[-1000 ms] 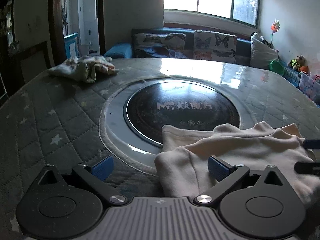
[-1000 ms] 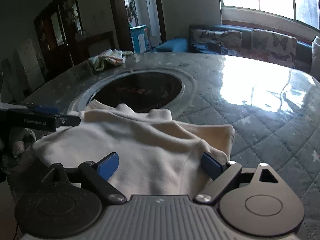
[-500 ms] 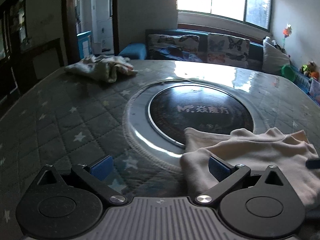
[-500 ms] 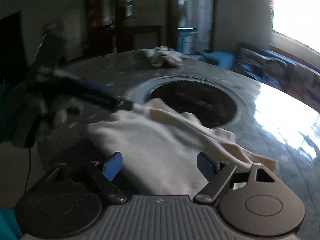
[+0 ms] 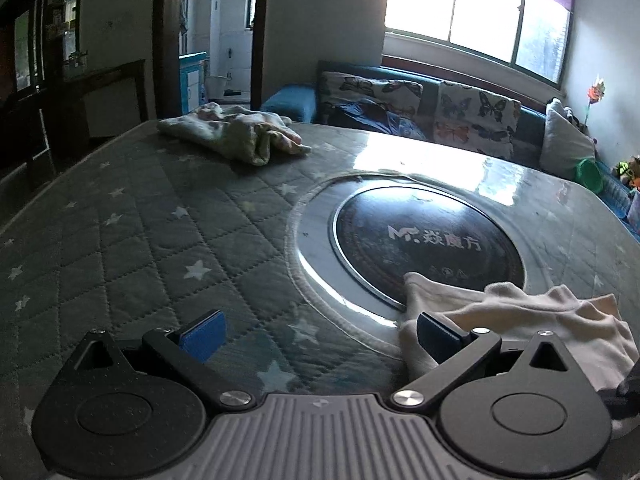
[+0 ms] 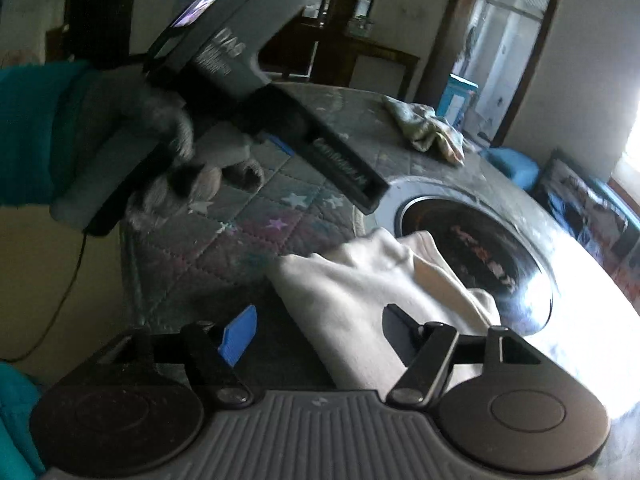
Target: Fold clothes
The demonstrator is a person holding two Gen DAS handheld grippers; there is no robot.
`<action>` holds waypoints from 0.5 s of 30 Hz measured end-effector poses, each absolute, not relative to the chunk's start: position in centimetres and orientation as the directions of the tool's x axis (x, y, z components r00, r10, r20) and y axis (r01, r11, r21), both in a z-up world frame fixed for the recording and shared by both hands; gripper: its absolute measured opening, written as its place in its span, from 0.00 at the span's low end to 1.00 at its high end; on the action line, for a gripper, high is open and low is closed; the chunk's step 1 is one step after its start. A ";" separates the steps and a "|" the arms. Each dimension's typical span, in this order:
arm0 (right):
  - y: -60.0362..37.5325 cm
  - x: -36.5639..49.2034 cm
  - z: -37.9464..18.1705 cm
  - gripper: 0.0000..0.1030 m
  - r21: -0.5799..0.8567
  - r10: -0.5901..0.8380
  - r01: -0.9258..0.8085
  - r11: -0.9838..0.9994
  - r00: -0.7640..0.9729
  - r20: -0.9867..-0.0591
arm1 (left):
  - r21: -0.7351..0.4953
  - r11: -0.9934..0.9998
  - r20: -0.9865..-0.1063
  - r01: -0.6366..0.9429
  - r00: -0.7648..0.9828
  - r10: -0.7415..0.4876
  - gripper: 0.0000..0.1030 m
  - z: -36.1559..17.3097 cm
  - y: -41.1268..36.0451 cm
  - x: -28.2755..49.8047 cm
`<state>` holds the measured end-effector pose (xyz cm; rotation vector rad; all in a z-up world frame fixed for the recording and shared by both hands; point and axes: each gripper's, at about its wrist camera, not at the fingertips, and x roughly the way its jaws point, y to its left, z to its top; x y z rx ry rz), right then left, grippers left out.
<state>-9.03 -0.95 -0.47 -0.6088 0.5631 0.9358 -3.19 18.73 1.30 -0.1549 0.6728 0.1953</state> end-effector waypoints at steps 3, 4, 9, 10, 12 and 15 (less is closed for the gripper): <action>-0.2 -9.2 -0.9 0.63 -0.250 0.554 -0.864 0.438 0.478 -0.682 | -0.091 0.966 -0.633 -0.241 0.763 0.131 1.00 1.3 19.2 -3.2; 0.0 -9.2 -1.1 0.63 -0.258 0.547 -0.862 0.437 0.482 -0.684 | -0.094 0.965 -0.636 -0.244 0.761 0.130 1.00 1.2 19.3 -3.2; 0.7 -9.3 -1.8 0.56 -0.279 0.537 -0.861 0.424 0.487 -0.689 | -0.104 0.966 -0.648 -0.237 0.753 0.115 1.00 1.0 19.2 -3.2; 0.9 -9.2 -1.9 0.56 -0.280 0.535 -0.861 0.424 0.488 -0.690 | -0.114 0.965 -0.651 -0.235 0.752 0.106 1.00 0.9 19.2 -3.2; 1.2 -9.1 -2.2 0.54 -0.293 0.529 -0.856 0.426 0.498 -0.687 | -0.129 0.964 -0.658 -0.232 0.747 0.091 1.00 0.8 19.2 -3.2; 1.5 -8.9 -2.6 0.47 -0.300 0.520 -0.847 0.439 0.512 -0.684 | -0.161 0.961 -0.670 -0.226 0.740 0.062 1.00 0.8 18.9 -3.1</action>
